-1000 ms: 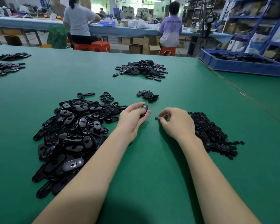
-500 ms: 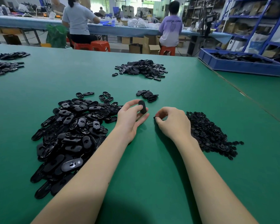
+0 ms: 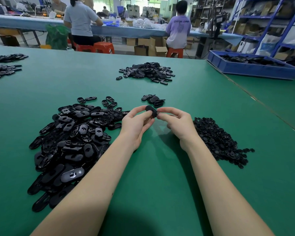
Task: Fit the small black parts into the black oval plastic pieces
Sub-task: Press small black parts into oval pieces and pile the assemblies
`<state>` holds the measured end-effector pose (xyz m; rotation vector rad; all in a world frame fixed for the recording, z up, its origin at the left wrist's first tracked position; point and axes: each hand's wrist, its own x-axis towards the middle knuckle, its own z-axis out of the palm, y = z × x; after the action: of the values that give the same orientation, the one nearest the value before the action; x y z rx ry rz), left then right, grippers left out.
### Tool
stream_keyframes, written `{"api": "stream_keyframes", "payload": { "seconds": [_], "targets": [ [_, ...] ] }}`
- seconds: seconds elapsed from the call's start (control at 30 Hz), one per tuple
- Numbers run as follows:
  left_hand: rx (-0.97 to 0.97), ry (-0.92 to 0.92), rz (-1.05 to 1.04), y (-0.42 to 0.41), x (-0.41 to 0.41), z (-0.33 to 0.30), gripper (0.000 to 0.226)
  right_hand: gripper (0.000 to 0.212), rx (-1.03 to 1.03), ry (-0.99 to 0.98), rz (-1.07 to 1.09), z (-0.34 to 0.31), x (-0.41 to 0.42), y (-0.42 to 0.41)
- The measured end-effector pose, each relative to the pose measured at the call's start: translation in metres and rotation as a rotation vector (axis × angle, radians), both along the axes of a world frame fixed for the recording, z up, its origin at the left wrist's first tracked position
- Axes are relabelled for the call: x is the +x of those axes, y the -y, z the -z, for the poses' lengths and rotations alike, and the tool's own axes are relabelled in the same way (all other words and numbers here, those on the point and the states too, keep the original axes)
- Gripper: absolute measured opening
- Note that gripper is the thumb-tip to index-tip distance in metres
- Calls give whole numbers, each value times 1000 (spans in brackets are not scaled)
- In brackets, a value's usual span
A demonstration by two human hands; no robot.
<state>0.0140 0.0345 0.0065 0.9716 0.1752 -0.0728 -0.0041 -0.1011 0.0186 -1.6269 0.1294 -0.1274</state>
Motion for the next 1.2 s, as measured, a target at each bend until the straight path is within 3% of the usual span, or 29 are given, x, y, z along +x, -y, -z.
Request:
{"api": "stream_keyframes", "payload": {
  "seconds": [0.1, 0.33, 0.53, 0.9, 1.2],
  "targets": [
    [-7, -3, -1, 0, -1, -2, 17, 15, -15, -40, 29, -1, 0, 0],
    [6, -8, -7, 0, -1, -3, 4, 1, 44, -91, 19, -4, 0, 2],
    [2, -8, 11, -1, -2, -2, 5, 2, 108, -136, 34, -3, 0, 3],
    [91, 37, 95, -1, -5, -4, 20, 3, 36, -76, 153, 4, 4, -4],
    [157, 91, 117, 0, -6, -2, 19, 4, 51, -57, 195, 9, 8, -9]
  ]
}}
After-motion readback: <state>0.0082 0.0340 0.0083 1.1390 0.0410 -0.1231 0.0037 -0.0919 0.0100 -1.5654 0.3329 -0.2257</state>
